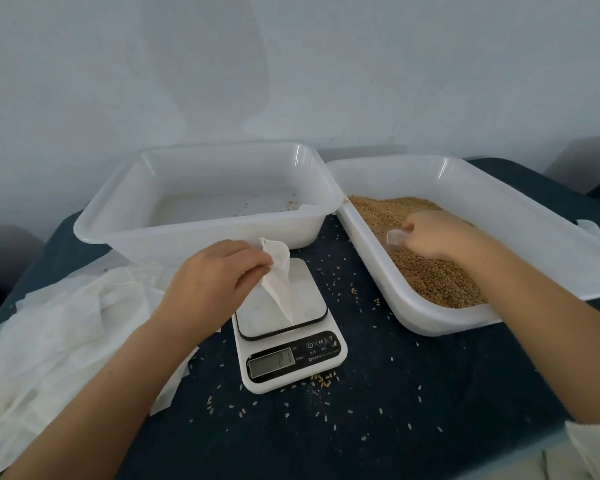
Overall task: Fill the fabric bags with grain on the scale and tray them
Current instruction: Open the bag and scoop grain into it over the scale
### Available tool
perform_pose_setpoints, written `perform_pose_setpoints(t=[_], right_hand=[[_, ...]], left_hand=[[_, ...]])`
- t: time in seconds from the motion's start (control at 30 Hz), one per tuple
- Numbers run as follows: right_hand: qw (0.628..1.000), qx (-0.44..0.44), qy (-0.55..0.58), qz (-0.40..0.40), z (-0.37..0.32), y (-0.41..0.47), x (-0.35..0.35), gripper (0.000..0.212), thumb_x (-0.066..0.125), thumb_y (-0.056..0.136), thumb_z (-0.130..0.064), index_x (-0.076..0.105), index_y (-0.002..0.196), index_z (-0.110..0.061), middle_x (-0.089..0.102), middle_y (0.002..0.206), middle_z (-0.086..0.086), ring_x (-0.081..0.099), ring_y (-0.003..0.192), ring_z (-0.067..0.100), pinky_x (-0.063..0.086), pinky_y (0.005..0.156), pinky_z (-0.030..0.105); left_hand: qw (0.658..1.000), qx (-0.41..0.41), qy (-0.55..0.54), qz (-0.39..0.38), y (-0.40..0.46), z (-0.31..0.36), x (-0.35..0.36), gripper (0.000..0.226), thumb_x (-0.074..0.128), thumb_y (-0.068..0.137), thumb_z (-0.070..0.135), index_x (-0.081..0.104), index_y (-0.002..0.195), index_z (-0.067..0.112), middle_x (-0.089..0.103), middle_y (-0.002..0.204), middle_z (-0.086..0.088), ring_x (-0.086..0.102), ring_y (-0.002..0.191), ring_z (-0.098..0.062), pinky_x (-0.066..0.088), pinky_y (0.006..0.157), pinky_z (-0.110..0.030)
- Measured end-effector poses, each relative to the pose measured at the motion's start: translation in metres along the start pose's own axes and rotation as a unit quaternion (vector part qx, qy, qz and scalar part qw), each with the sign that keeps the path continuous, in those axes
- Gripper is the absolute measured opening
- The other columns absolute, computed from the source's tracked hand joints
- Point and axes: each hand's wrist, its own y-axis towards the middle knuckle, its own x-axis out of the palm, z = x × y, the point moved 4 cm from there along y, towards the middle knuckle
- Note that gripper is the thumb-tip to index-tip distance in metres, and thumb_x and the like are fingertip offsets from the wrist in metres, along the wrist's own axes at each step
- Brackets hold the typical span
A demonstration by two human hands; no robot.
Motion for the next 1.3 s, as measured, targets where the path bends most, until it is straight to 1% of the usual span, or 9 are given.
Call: perform_pose_setpoints(t=[0.23, 0.33, 0.53, 0.63, 0.7, 0.8, 0.9, 1.17, 1.3], right_hand=[[0.997, -0.013, 0.068, 0.043, 0.028, -0.006, -0.001, 0.047, 0.051, 0.093, -0.05, 0.053, 0.129, -0.021, 0.059, 0.125, 0.004, 0.05, 0.09, 0.017, 0.04, 0.078, 0.032], [0.995, -0.007, 0.08, 0.065, 0.033, -0.006, -0.003, 0.045, 0.053, 0.092, -0.05, 0.053, 0.129, -0.025, 0.06, 0.122, 0.002, 0.053, 0.085, 0.017, 0.041, 0.072, 0.032], [0.996, -0.013, 0.065, 0.06, 0.027, -0.006, 0.003, 0.045, 0.051, 0.094, -0.048, 0.056, 0.128, -0.02, 0.06, 0.126, 0.005, 0.053, 0.089, 0.016, 0.039, 0.071, 0.028], [0.994, -0.017, 0.077, 0.07, 0.027, -0.009, 0.005, 0.041, 0.052, 0.095, -0.044, 0.054, 0.129, -0.021, 0.063, 0.111, 0.002, 0.057, 0.079, 0.014, 0.037, 0.059, 0.024], [0.993, -0.013, 0.092, 0.074, 0.03, -0.009, 0.004, 0.039, 0.054, 0.094, -0.041, 0.055, 0.128, -0.022, 0.062, 0.102, 0.0, 0.061, 0.082, 0.017, 0.042, 0.06, 0.026], [0.993, -0.007, 0.092, 0.073, 0.034, -0.009, 0.004, 0.041, 0.057, 0.093, -0.04, 0.054, 0.131, -0.024, 0.062, 0.117, 0.002, 0.053, 0.075, 0.013, 0.039, 0.065, 0.029], [0.989, 0.0, 0.111, 0.096, 0.037, -0.007, 0.001, 0.042, 0.058, 0.091, -0.041, 0.054, 0.13, -0.026, 0.061, 0.11, 0.0, 0.052, 0.071, 0.01, 0.041, 0.066, 0.029], [0.994, 0.004, 0.074, 0.084, 0.037, -0.006, 0.004, 0.04, 0.058, 0.092, -0.04, 0.057, 0.129, -0.026, 0.053, 0.086, -0.007, 0.058, 0.07, 0.01, 0.036, 0.053, 0.023], [0.992, -0.009, 0.087, 0.094, 0.037, -0.006, 0.006, 0.042, 0.055, 0.093, -0.041, 0.053, 0.132, -0.028, 0.064, 0.106, -0.002, 0.058, 0.068, 0.011, 0.038, 0.057, 0.026]], left_hand=[[0.999, -0.029, -0.018, 0.009, -0.002, -0.006, -0.003, 0.011, 0.07, 0.08, 0.003, 0.072, 0.089, 0.008, 0.069, 0.084, 0.001, 0.062, 0.074, -0.018, 0.053, 0.067, -0.032], [1.0, -0.026, -0.014, -0.002, -0.003, -0.005, -0.002, 0.01, 0.07, 0.08, 0.003, 0.073, 0.089, 0.007, 0.069, 0.084, 0.0, 0.062, 0.073, -0.019, 0.053, 0.065, -0.034], [0.999, -0.032, -0.024, 0.001, -0.003, -0.006, -0.002, 0.01, 0.069, 0.081, 0.002, 0.072, 0.089, 0.006, 0.068, 0.082, 0.0, 0.06, 0.072, -0.016, 0.052, 0.066, -0.032], [0.999, -0.031, -0.019, 0.0, -0.003, -0.008, -0.003, 0.012, 0.066, 0.082, 0.002, 0.072, 0.092, 0.005, 0.069, 0.084, -0.002, 0.063, 0.076, -0.02, 0.052, 0.07, -0.032], [1.0, -0.027, -0.013, -0.001, -0.003, -0.01, -0.005, 0.012, 0.066, 0.083, 0.002, 0.072, 0.093, 0.005, 0.069, 0.086, -0.002, 0.064, 0.078, -0.019, 0.052, 0.072, -0.031], [1.0, -0.028, -0.009, -0.004, -0.002, -0.015, -0.007, 0.012, 0.065, 0.084, 0.004, 0.072, 0.093, 0.007, 0.069, 0.087, 0.001, 0.062, 0.079, -0.013, 0.047, 0.073, -0.024], [0.999, -0.032, -0.005, -0.007, -0.003, -0.016, -0.008, 0.012, 0.065, 0.084, 0.004, 0.072, 0.092, 0.008, 0.068, 0.087, 0.004, 0.059, 0.078, -0.009, 0.042, 0.073, -0.017], [0.999, -0.043, -0.012, -0.002, -0.004, -0.014, -0.006, 0.012, 0.066, 0.083, 0.004, 0.071, 0.093, 0.007, 0.068, 0.086, 0.002, 0.059, 0.077, -0.011, 0.047, 0.071, -0.024], [0.998, -0.067, -0.013, -0.001, -0.005, -0.017, -0.006, 0.009, 0.067, 0.083, 0.005, 0.07, 0.09, 0.01, 0.066, 0.08, 0.005, 0.058, 0.071, -0.011, 0.045, 0.067, -0.019]])
